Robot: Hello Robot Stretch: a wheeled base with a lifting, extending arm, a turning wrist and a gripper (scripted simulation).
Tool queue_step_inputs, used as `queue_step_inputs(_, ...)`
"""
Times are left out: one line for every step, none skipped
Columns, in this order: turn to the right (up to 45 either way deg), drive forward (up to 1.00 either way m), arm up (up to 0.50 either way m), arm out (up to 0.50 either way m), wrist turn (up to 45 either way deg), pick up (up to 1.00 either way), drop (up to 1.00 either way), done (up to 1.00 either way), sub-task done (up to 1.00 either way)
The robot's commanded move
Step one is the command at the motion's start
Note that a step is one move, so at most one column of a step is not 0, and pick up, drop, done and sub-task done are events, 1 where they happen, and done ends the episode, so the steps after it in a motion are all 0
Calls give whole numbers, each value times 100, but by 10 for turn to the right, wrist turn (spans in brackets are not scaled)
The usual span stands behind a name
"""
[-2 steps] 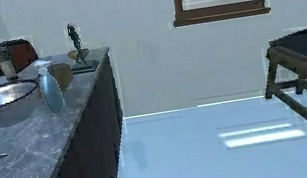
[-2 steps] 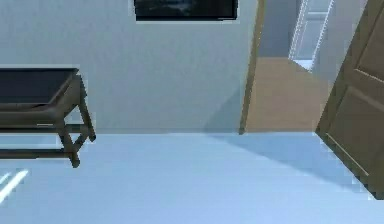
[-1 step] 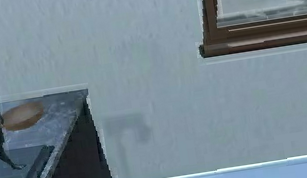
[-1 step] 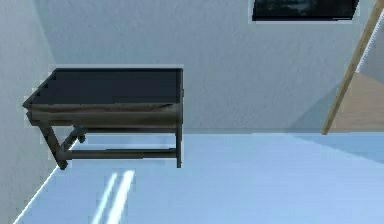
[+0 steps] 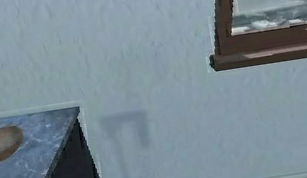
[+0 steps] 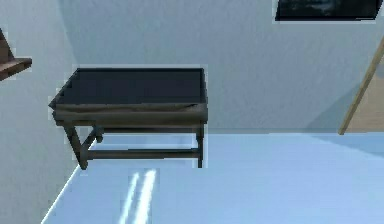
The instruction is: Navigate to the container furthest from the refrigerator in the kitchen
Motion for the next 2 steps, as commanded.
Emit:
queue_step_inputs(-390, 0, 0, 0, 0, 0, 0, 0, 0)
queue_step_inputs(0, 0, 0, 0, 0, 0, 0, 100, 0)
